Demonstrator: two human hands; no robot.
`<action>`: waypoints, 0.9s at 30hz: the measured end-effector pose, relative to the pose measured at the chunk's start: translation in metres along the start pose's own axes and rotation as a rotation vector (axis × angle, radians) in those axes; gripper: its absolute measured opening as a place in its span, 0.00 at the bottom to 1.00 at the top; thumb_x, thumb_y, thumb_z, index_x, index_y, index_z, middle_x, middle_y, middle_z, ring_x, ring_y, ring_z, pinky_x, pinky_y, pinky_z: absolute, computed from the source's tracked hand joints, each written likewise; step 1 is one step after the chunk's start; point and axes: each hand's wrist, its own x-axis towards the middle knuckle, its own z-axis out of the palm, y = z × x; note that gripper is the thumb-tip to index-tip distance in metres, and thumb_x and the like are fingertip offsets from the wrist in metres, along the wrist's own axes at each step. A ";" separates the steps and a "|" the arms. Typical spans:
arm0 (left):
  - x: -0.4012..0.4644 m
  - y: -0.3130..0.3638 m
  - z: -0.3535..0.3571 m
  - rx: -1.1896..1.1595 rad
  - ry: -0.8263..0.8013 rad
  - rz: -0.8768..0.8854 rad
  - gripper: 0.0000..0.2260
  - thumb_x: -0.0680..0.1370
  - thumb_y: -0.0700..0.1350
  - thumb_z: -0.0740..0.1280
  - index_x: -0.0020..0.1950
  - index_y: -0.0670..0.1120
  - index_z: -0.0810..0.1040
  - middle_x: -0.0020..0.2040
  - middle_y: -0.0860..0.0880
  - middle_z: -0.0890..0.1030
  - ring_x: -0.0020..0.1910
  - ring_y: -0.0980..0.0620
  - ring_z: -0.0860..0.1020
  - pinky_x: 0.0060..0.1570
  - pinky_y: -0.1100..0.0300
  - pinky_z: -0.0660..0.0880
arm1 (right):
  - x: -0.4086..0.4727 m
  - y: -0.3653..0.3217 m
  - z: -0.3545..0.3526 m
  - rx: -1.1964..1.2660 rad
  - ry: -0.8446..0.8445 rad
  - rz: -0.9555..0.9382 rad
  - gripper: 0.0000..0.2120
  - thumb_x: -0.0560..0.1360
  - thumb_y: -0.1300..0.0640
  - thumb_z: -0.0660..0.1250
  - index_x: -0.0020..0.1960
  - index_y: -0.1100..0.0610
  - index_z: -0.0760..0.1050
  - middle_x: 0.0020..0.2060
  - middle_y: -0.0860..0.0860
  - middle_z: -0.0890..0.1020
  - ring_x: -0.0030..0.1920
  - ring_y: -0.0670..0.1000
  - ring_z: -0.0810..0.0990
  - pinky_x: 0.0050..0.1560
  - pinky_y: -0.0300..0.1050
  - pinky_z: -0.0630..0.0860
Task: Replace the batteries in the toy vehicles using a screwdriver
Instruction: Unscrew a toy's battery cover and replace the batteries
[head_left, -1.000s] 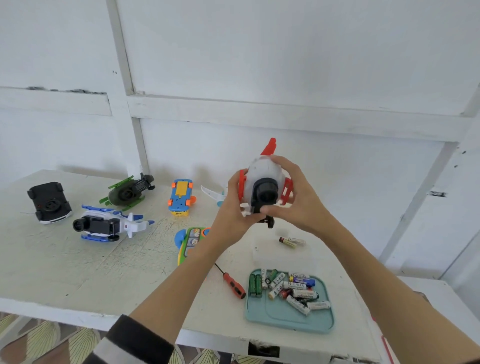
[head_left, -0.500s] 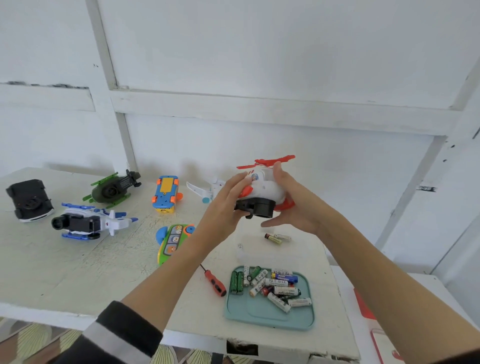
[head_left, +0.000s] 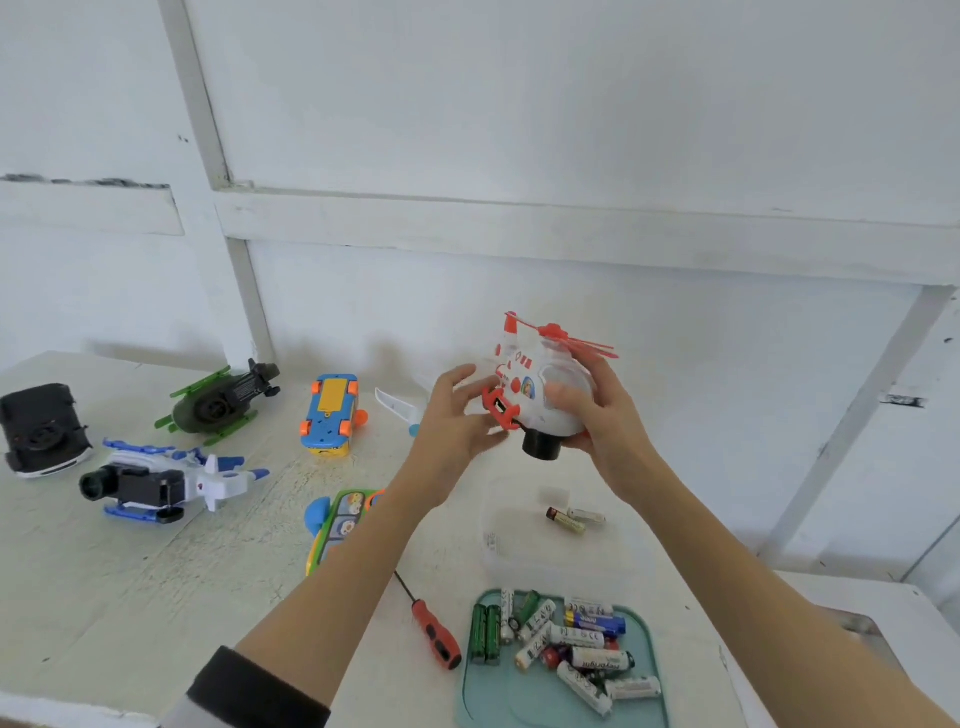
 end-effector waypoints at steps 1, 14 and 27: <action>0.006 0.002 -0.002 -0.142 -0.040 -0.051 0.25 0.74 0.29 0.63 0.67 0.49 0.66 0.61 0.44 0.77 0.45 0.46 0.82 0.51 0.48 0.79 | 0.005 0.004 -0.002 -0.023 -0.011 -0.009 0.26 0.66 0.55 0.71 0.63 0.45 0.71 0.56 0.44 0.79 0.56 0.51 0.80 0.47 0.53 0.81; 0.073 -0.028 -0.022 0.105 -0.241 -0.030 0.40 0.68 0.49 0.79 0.70 0.67 0.56 0.67 0.52 0.71 0.62 0.49 0.77 0.54 0.53 0.80 | 0.059 0.027 0.000 0.044 -0.124 0.202 0.30 0.67 0.31 0.57 0.68 0.38 0.63 0.63 0.42 0.73 0.62 0.46 0.74 0.66 0.53 0.69; 0.129 -0.059 -0.002 0.261 -0.416 -0.110 0.40 0.70 0.46 0.77 0.72 0.65 0.56 0.68 0.51 0.70 0.63 0.48 0.77 0.53 0.57 0.80 | 0.099 0.068 -0.051 -0.073 -0.043 0.226 0.16 0.81 0.47 0.53 0.68 0.38 0.64 0.66 0.49 0.70 0.61 0.50 0.76 0.62 0.54 0.74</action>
